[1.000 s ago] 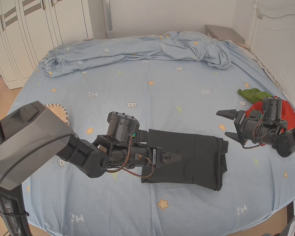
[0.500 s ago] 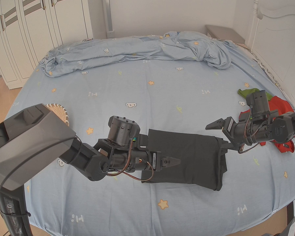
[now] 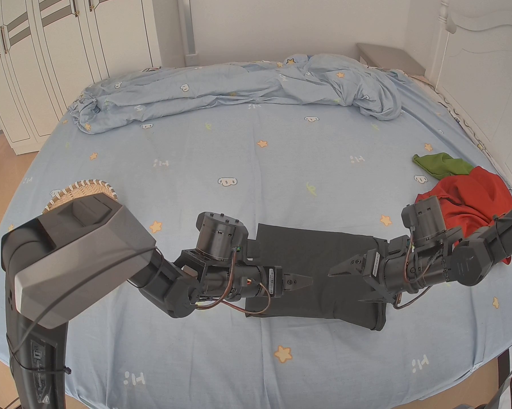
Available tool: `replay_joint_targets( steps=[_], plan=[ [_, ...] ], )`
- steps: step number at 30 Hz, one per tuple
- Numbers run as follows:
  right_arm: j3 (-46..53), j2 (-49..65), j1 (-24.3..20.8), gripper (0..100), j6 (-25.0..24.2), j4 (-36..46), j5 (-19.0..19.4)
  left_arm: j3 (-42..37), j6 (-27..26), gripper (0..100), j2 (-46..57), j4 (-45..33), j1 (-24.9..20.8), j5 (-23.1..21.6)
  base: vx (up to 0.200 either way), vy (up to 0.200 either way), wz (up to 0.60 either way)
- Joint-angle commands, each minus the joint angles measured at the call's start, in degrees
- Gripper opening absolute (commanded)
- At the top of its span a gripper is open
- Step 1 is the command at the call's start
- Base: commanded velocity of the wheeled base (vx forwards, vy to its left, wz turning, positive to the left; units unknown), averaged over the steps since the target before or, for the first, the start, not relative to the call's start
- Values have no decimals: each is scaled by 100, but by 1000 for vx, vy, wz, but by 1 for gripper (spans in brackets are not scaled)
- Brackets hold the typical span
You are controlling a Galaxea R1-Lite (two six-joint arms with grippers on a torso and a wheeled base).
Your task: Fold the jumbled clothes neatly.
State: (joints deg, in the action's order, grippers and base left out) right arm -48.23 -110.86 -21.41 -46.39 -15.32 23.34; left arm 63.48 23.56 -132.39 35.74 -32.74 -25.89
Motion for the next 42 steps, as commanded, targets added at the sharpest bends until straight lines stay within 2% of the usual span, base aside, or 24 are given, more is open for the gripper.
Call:
replay_joint_targets(
  steps=[1,8,20,36,42],
  plan=[
    [323,-340,-39,100,24,-261,-14,60,104,100,-217,126,22,-3,0,0,0],
    [463,-762,137,100,218,-779,-23,51,104,100,-305,143,110,5,0,0,0],
    [648,-533,603,100,473,-735,-23,7,96,100,-323,143,295,23,0,0,0],
    [595,-770,1613,100,1061,-797,-14,-11,96,100,-305,143,269,32,0,0,0],
    [920,-305,1631,100,1237,-753,91,16,96,100,-279,143,269,32,0,0,0]
  ],
)
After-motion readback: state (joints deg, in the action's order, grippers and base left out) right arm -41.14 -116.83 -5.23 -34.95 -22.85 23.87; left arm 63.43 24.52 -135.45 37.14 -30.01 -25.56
